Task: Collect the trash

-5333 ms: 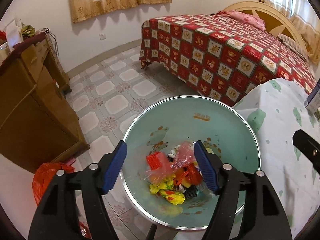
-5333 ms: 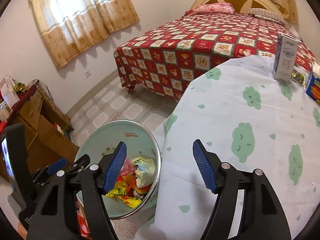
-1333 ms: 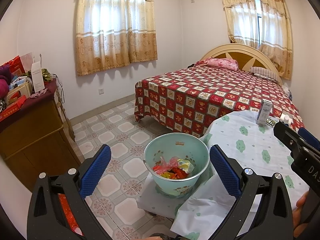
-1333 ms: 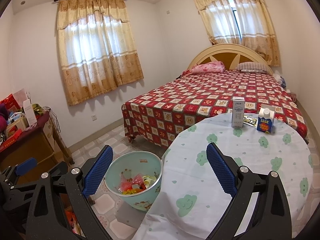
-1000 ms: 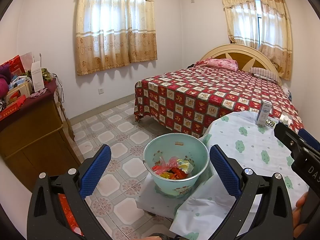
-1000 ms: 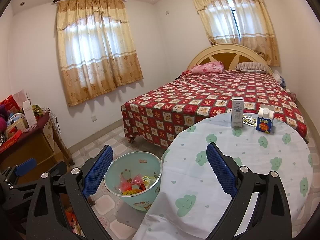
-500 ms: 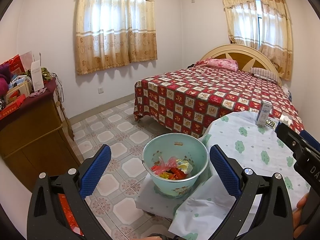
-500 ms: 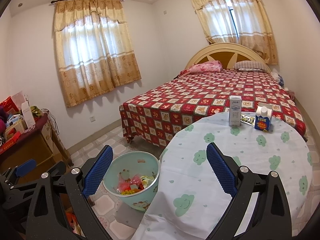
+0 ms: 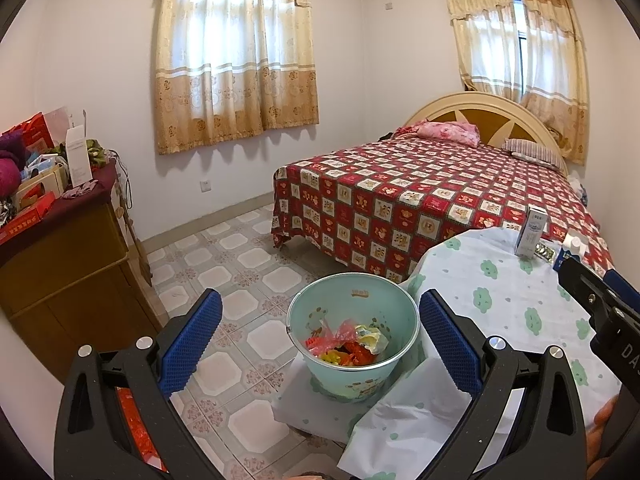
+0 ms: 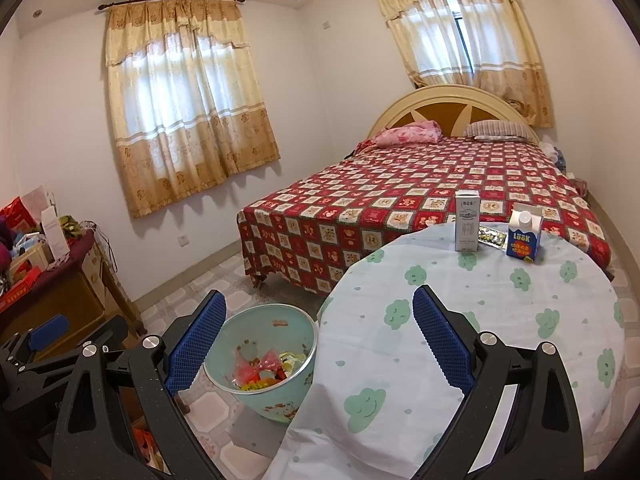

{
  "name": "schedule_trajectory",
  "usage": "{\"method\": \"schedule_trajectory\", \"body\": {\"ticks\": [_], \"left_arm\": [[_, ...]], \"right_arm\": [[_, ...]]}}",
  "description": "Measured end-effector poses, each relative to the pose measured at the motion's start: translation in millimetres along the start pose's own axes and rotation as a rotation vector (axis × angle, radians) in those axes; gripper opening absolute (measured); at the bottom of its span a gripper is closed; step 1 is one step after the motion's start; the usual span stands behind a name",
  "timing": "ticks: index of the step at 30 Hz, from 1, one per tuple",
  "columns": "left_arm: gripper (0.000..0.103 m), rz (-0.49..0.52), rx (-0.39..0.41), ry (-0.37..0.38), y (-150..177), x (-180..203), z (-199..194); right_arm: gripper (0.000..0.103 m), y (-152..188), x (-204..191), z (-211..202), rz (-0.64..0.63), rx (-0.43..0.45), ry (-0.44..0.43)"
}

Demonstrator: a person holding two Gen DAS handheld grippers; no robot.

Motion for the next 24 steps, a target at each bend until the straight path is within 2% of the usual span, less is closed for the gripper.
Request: {"method": "schedule_trajectory", "body": {"ticks": [7,17,24], "left_arm": [[0.097,0.0,-0.001,0.0,-2,1,1],[0.096,-0.04,-0.021,0.037,0,4,8],[0.097,-0.021,-0.021,0.0,0,5,12]], "right_arm": [[0.093,-1,2,0,0.004,-0.001,0.003],[0.093,-2,5,-2,0.015,0.002,0.015],[0.093,-1,6,0,0.016,-0.004,0.024]]}}
Point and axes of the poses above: each gripper's, at about its wrist camera, not at the fingertips, and z roughly the way its jaws point, x to its right, y to its underside, the point moved 6 cm from there along z, roughly the way its jaws point, and after that the axes turned 3 degrees about y, right-handed, at the moved point
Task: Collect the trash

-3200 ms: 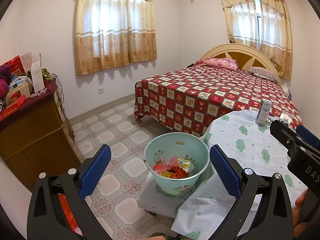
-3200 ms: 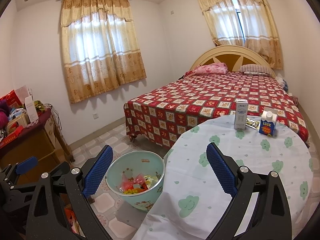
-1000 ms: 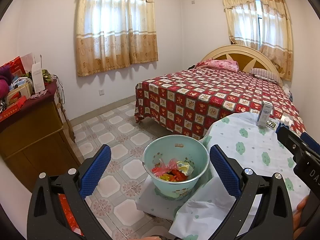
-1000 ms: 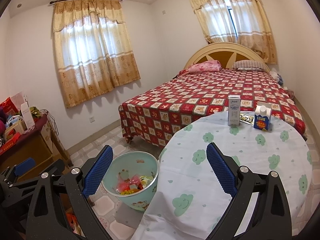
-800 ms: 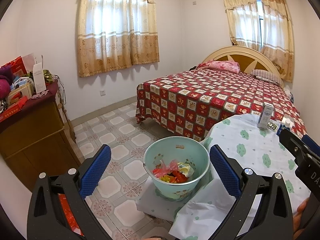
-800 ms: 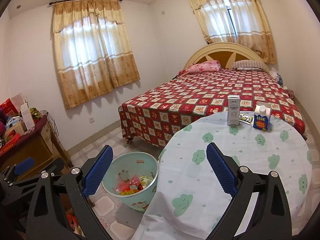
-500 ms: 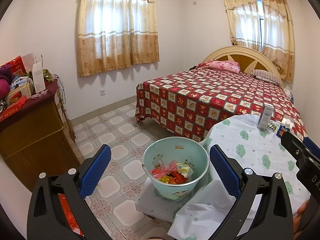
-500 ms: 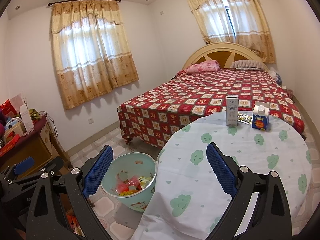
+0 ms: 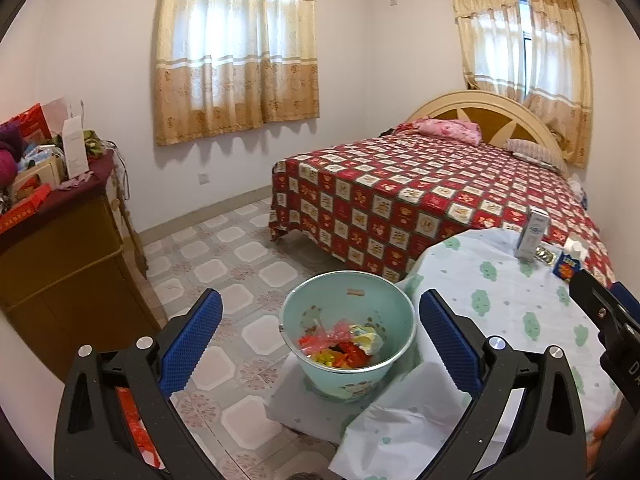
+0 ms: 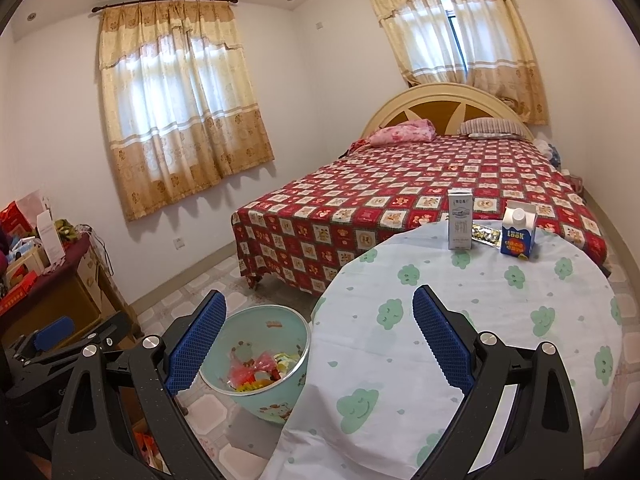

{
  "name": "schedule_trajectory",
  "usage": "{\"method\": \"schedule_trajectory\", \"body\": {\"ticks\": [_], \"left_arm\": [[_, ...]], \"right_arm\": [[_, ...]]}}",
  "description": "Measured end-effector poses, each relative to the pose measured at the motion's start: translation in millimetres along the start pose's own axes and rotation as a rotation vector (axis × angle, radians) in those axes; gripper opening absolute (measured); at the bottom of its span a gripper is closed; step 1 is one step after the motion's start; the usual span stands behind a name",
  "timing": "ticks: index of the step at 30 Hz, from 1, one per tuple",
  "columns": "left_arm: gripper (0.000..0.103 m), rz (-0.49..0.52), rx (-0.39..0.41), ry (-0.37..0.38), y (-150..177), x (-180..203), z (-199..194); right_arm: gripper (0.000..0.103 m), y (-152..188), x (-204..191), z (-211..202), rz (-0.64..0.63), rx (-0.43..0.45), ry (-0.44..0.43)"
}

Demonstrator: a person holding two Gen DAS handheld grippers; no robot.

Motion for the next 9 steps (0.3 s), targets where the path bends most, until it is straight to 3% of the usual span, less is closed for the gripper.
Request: {"method": "schedule_trajectory", "body": {"ticks": [9], "left_arm": [[0.097,0.003,-0.026,0.0,-1,7,10]], "right_arm": [[0.093,-2,17,6,0.017,-0.005,0.05]]}}
Point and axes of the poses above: each gripper's, at about its wrist camera, not at the fingertips, and z roughly the way its jaws point, x to its right, y to its underside, the point moved 6 cm from there along z, roughly the way its jaws point, and after that the axes turned 3 degrees about y, right-handed, at the moved point
